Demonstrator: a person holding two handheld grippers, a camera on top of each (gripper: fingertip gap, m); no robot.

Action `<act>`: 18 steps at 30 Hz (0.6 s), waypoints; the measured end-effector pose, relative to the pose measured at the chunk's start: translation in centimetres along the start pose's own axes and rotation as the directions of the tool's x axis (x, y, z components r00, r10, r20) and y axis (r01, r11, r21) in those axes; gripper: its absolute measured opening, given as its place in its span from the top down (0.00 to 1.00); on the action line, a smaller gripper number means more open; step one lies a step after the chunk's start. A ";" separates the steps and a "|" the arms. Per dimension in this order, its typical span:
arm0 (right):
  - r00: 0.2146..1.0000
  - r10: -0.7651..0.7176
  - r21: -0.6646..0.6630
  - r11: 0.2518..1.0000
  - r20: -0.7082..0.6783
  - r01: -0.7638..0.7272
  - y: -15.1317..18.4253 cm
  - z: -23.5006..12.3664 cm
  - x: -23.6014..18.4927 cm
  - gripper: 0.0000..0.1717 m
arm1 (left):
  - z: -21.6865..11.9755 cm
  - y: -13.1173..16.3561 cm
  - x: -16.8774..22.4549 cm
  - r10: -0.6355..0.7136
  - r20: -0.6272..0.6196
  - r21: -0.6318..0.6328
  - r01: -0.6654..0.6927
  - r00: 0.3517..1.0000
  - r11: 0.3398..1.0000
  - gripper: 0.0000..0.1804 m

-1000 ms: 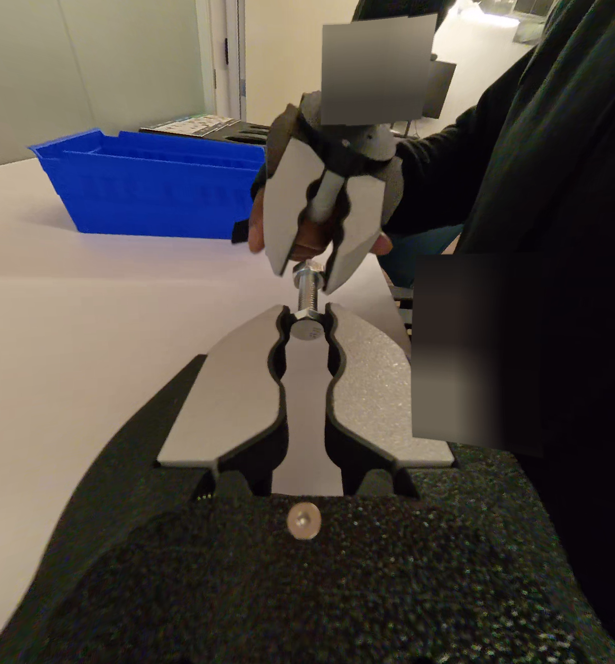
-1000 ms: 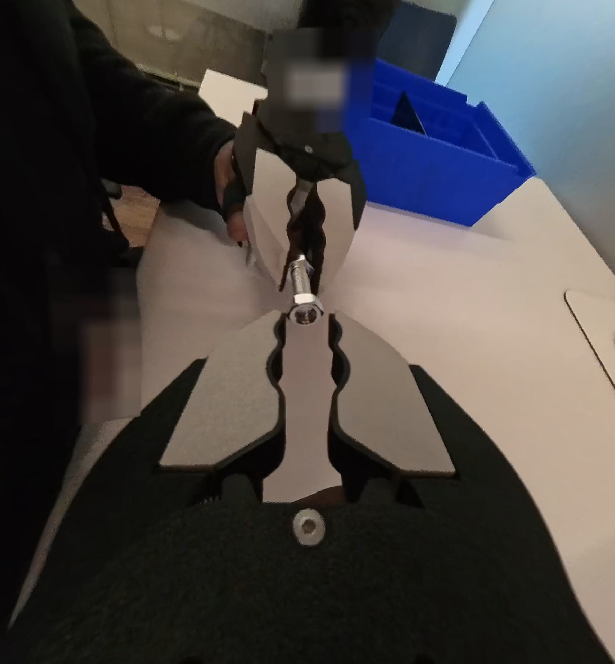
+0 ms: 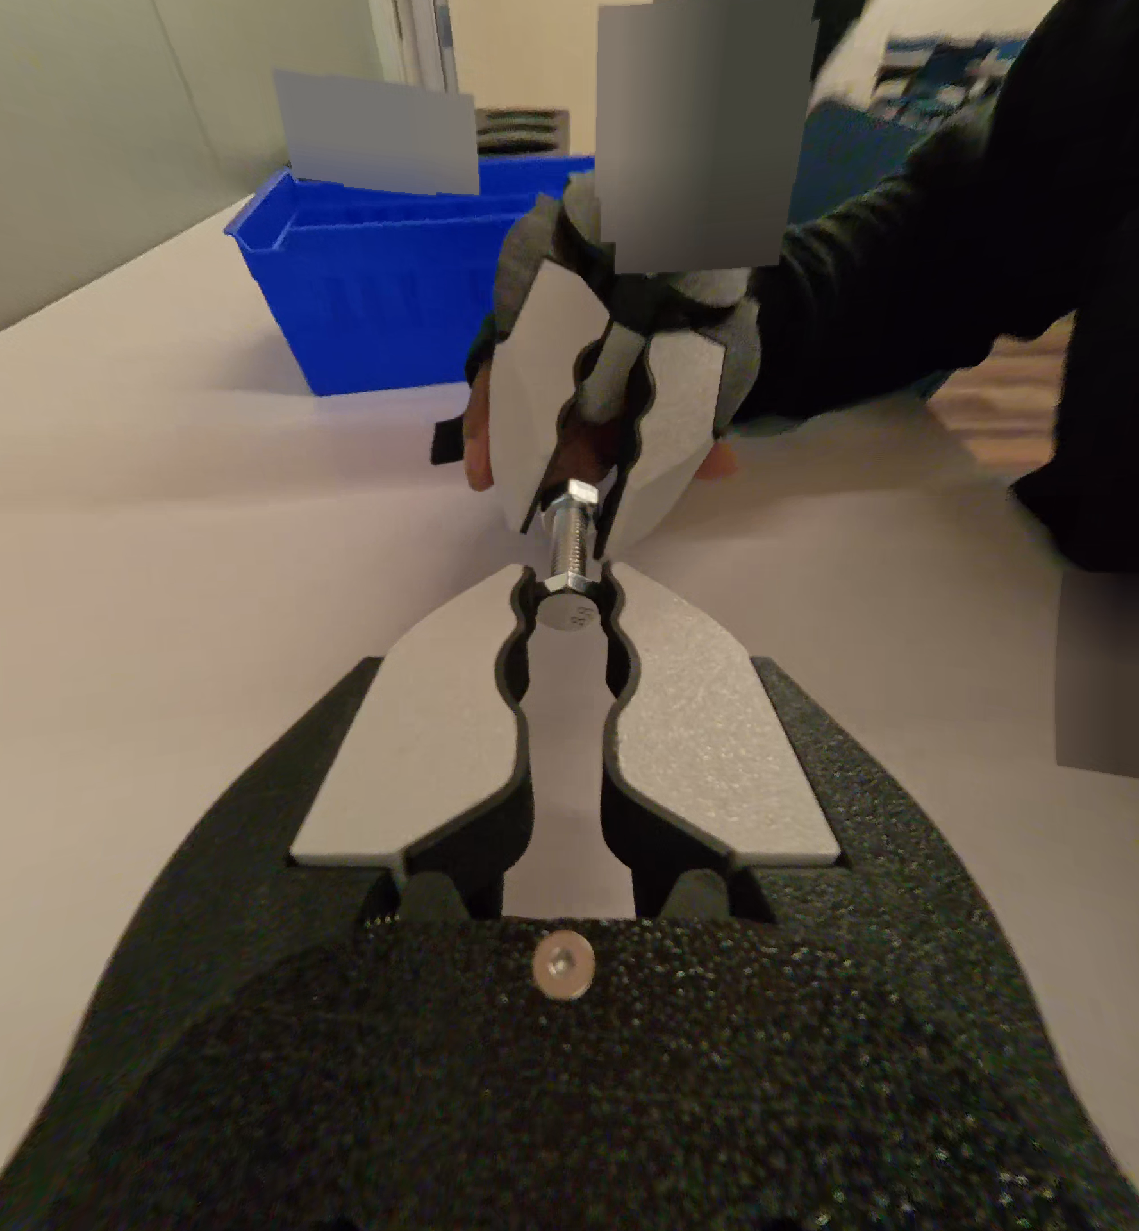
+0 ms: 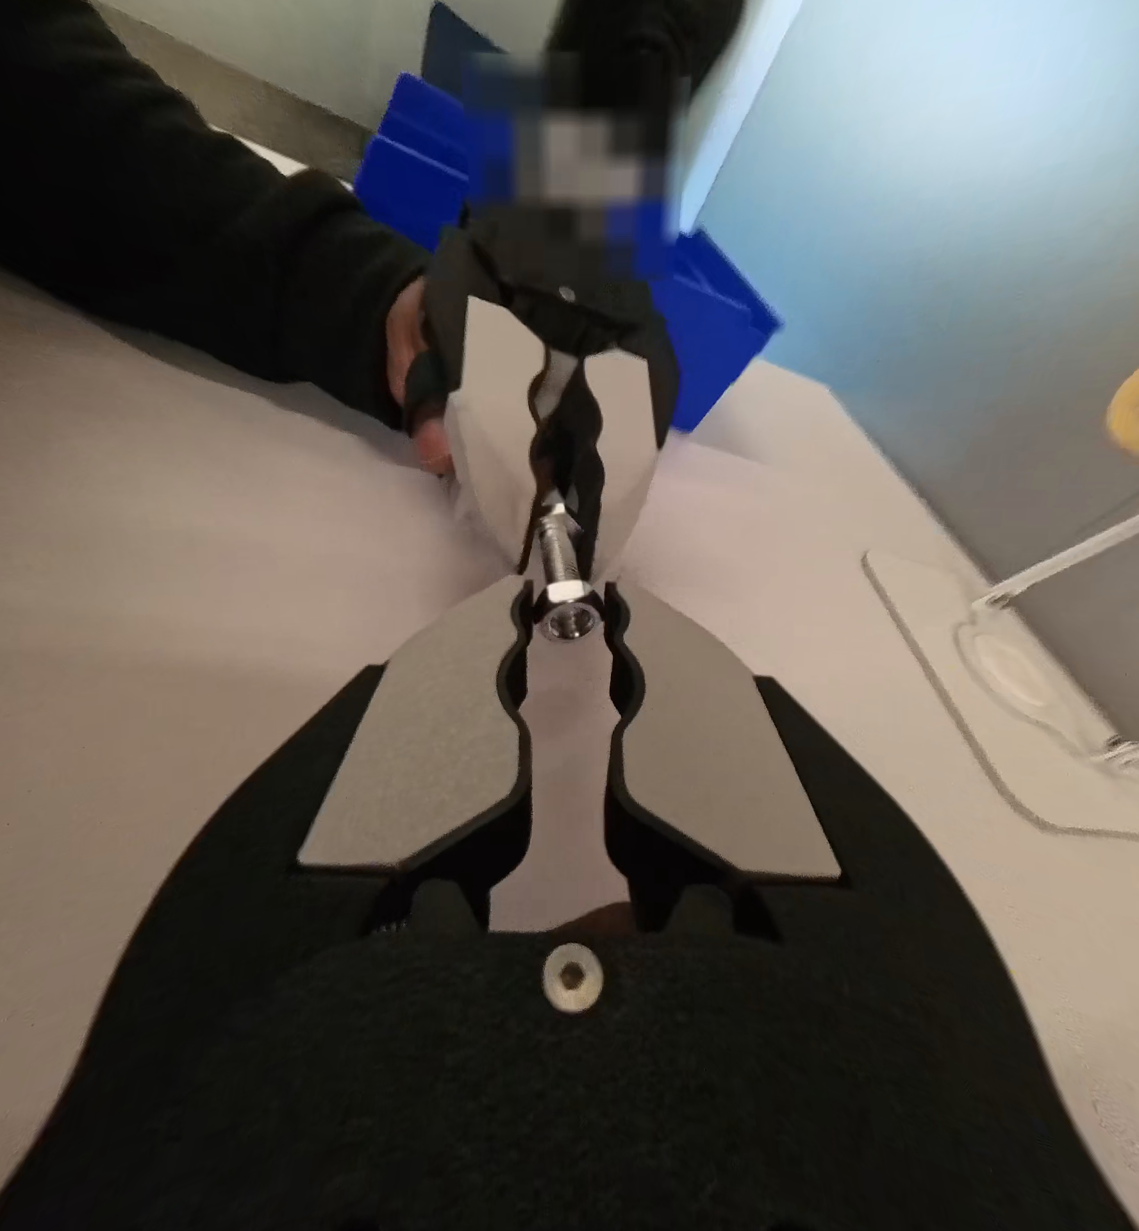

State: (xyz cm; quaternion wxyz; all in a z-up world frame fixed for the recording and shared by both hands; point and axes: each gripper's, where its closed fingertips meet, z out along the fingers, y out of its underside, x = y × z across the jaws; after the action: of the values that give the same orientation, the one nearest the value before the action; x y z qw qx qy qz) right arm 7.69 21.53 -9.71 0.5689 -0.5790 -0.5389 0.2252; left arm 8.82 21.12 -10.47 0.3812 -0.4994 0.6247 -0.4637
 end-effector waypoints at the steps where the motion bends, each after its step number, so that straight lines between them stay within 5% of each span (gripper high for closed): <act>1: 0.996 0.081 -0.026 0.996 0.024 -0.081 0.5 0.2 0.2 0.89 | 0.1 0.4 -0.4 0.040 0.025 -0.030 -0.039 0.999 0.999 0.90; 3: 0.934 0.341 -0.098 0.938 0.106 -0.331 1.6 0.5 0.2 0.89 | 0.3 1.1 -1.2 0.168 0.077 -0.079 -0.162 0.983 0.984 0.90; 6: 0.623 0.738 -0.225 0.674 0.260 -0.704 2.2 0.5 -0.3 0.88 | 0.6 1.5 -1.2 0.318 0.097 -0.111 -0.307 0.943 0.945 0.90; 8: 0.551 0.770 -0.166 0.619 0.320 -0.768 1.6 0.4 0.4 0.88 | 0.5 1.3 -1.6 0.319 0.125 -0.099 -0.308 0.940 0.946 0.90; 10: 0.648 0.693 -0.028 0.690 0.315 -0.723 0.4 -0.2 1.7 0.74 | 0.1 0.8 -1.7 0.282 0.127 -0.058 -0.277 0.951 0.959 0.90; 14: 0.940 0.318 0.128 0.934 0.120 -0.333 0.0 -1.0 2.1 0.72 | -0.7 -0.1 -2.2 0.157 0.108 0.021 -0.160 0.982 0.987 0.90; 18: 0.995 0.100 0.124 0.987 0.006 -0.100 0.1 -0.4 1.0 0.75 | -0.7 -0.1 -1.9 0.084 0.062 0.027 -0.085 0.995 0.996 0.90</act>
State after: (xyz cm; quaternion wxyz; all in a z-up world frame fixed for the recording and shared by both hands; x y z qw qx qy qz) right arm 8.40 22.31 -9.31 0.5920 -0.5687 -0.4939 0.2866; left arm 8.55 23.14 -10.17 0.4265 -0.4807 0.6265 -0.4410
